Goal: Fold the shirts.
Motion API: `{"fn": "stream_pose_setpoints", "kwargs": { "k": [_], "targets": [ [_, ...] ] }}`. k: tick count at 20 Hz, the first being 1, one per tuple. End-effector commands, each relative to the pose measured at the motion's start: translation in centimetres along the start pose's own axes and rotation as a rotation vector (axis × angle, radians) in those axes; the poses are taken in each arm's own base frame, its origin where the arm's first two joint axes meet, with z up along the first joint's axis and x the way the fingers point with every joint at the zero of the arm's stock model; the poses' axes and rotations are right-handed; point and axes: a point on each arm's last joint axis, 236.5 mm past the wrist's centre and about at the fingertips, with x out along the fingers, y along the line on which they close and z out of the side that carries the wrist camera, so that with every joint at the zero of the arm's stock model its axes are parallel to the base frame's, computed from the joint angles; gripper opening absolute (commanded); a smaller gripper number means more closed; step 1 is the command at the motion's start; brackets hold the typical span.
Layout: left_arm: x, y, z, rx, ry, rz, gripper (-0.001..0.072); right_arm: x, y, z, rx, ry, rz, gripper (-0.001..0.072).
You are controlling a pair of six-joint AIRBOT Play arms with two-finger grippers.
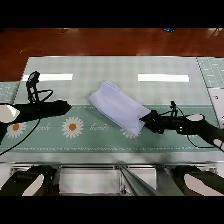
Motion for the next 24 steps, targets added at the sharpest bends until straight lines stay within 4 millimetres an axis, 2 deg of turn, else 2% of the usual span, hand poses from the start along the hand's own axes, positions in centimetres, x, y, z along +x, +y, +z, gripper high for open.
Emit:
{"fn": "stream_pose_setpoints", "kwargs": {
  "k": [1, 3, 4, 6, 8, 11, 12, 14, 16, 18, 21, 24],
  "targets": [
    [0.4, 0.2, -0.2, -0.009, 0.014, 0.001, 0.0018, 2.9, 2.8, -0.1, -0.09, 0.067, 0.003, 0.0329],
    [0.5, 0.2, -0.3, -0.01, 0.018, 0.002, 0.0018, 4.0, 6.1, -0.2, -0.198, 0.093, 0.028, 0.0089],
    [0.5, 0.1, -0.3, -0.013, 0.017, -0.002, 0.0018, 4.0, 8.1, 0.0, -0.281, 0.091, 0.05, 0.0029],
    [0.5, 0.0, -0.2, -0.019, 0.017, -0.008, 0.0018, 3.0, 12.5, 1.4, -0.393, 0.063, 0.079, 0.0029],
    [0.6, 0.1, -0.3, -0.021, 0.022, -0.006, 0.0018, 0.9, 17.1, 3.4, -0.469, 0.01, 0.098, 0.0028],
    [0.7, -0.7, -0.3, -0.051, 0.024, -0.038, 0.0018, -3.6, 25.1, 5.8, -0.621, -0.106, 0.148, 0.0028],
    [0.7, -1.5, -0.3, -0.065, 0.023, -0.069, 0.0018, -5.4, 27.2, 6.6, -0.668, -0.158, 0.136, 0.0028],
    [0.8, -2.8, -0.5, -0.052, 0.029, -0.107, 0.0018, -9.0, 30.0, 8.6, -0.73, -0.267, 0.093, 0.0028],
    [1.0, -3.5, -1.1, -0.032, 0.046, -0.119, 0.0018, -12.5, 31.3, 10.7, -0.73, -0.344, 0.075, 0.0028],
    [1.1, -4.1, -1.6, -0.015, 0.059, -0.129, 0.0018, -16.1, 31.2, 12.6, -0.694, -0.387, 0.071, 0.0028],
    [1.2, -4.6, -2.0, -0.002, 0.07, -0.137, 0.0018, -21.3, 29.1, 15.4, -0.601, -0.419, 0.062, 0.0028],
    [1.2, -4.8, -2.1, -0.002, 0.074, -0.143, 0.0018, -26.7, 26.0, 17.2, -0.493, -0.442, 0.085, 0.0028]
  ]
}}
